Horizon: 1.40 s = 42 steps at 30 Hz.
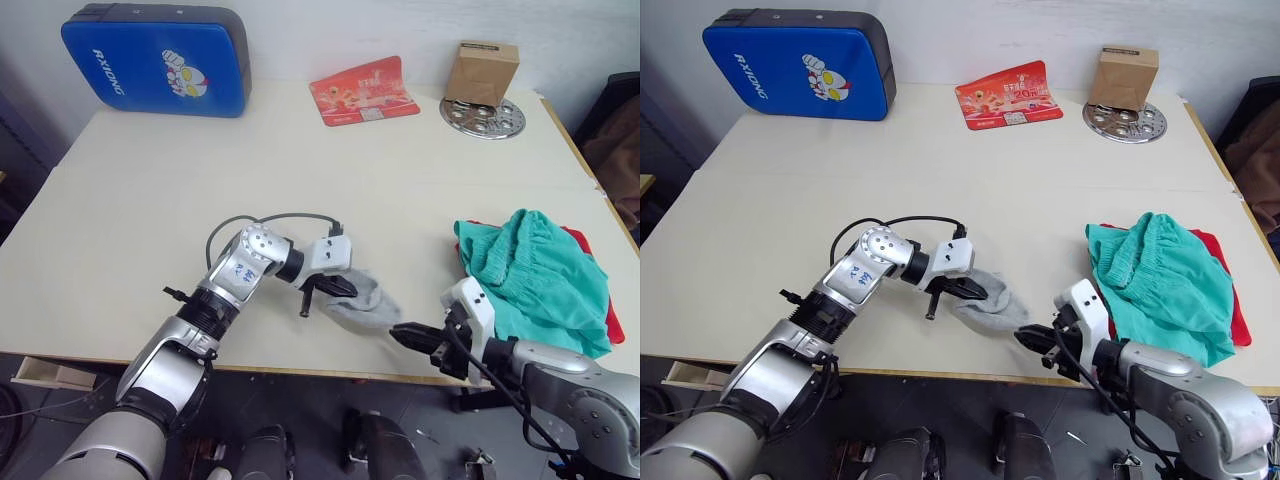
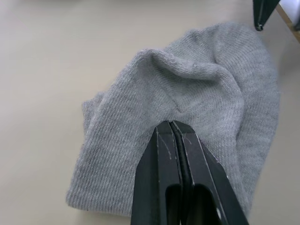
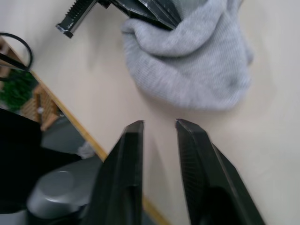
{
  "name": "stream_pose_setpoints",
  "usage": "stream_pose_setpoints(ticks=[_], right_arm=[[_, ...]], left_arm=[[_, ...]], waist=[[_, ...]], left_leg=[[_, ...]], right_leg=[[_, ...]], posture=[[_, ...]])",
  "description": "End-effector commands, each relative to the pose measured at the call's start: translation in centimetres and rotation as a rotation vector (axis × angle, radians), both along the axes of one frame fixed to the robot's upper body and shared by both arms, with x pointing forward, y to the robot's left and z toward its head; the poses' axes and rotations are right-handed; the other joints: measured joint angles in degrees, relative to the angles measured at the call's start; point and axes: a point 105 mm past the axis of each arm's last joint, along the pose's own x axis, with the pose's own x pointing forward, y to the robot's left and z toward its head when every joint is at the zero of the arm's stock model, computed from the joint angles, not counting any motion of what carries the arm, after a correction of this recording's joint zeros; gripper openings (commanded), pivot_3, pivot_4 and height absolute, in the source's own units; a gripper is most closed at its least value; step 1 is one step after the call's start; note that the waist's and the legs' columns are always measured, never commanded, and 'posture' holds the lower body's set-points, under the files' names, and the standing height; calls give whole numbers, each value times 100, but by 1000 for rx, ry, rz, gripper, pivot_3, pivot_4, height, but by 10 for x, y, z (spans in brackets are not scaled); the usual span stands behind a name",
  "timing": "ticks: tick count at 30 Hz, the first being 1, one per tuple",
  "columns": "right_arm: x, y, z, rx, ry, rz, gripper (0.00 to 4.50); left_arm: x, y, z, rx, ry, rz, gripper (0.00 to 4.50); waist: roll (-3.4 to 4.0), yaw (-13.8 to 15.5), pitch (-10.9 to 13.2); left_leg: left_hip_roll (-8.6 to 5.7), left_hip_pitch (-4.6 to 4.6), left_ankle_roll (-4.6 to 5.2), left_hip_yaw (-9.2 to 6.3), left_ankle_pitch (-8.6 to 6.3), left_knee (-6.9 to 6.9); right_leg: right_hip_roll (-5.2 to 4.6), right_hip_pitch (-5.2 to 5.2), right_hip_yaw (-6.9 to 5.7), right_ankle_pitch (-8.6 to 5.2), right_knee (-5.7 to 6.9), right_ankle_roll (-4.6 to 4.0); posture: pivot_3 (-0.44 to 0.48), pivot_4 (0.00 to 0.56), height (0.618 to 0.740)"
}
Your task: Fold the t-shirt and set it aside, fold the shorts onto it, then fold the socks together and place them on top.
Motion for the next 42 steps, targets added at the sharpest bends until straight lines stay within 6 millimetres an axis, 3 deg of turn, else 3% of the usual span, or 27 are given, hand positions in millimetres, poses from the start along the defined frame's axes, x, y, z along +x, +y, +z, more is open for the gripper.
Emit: stream_pose_setpoints(ticks=[1, 7, 13, 22, 26, 33, 35, 39, 42], right_arm=[[-5, -4, -3, 113, 105, -48, 2244], [18, -1, -15, 349, 224, -218, 4404], [45, 12, -16, 482, 306, -313, 4456], [76, 41, -33, 383, 440, -339, 4456], [79, 44, -30, 382, 435, -326, 3480], [83, 37, -26, 403, 409, -357, 794], [86, 33, -20, 416, 378, -373, 240], [88, 28, -9, 411, 292, -378, 102], [79, 26, 17, 424, 172, -317, 102]], left_arm=[[-2, 2, -11, 35, 13, 0, 0], [-2, 0, -9, 35, 5, -1, 0], [0, 0, -6, 38, -10, 0, 0], [6, 3, -4, 47, -32, 13, 0], [9, 4, -1, 44, -38, 26, 0], [11, 12, 0, 37, -34, 52, 0], [10, 15, 2, 22, -10, 68, 0], [7, 27, 11, -22, 69, 83, 866], [4, 35, 32, -126, 95, 69, 1802]], waist=[[0, 0, 0], [7, -17, -5], [13, -72, -14], [13, -175, -48], [8, -190, -61], [6, -218, -62], [-3, -228, -68], [-3, -246, -68], [14, -253, -57]], left_leg=[[0, 0, 2, 0, -1, 0], [-2, 4, -1, 5, 1, 0], [-2, 8, -3, 12, 3, 0], [0, 18, -1, 20, 8, 0], [2, 18, -1, 21, 8, 0], [3, 15, -2, 21, 8, -2], [4, 16, -2, 21, 8, -2], [4, 15, -1, 20, 8, -2], [4, 6, -1, 17, 8, -6]], right_leg=[[0, 0, 0, 0, 0, 0], [-1, 0, 7, 0, 7, 0], [-1, 0, 16, 0, 19, 0], [0, 4, 31, 0, 22, 0], [1, 4, 33, 0, 23, 0], [0, 2, 33, 0, 22, 0], [0, 3, 33, 0, 21, 0], [-1, 2, 33, 0, 19, 0], [0, -7, 31, 0, 20, 0]], posture=[[0, 150, 740], [0, 150, 740], [0, 150, 740], [0, 150, 740], [0, 150, 740], [0, 150, 740], [0, 150, 740], [0, 150, 740], [0, 150, 740]])
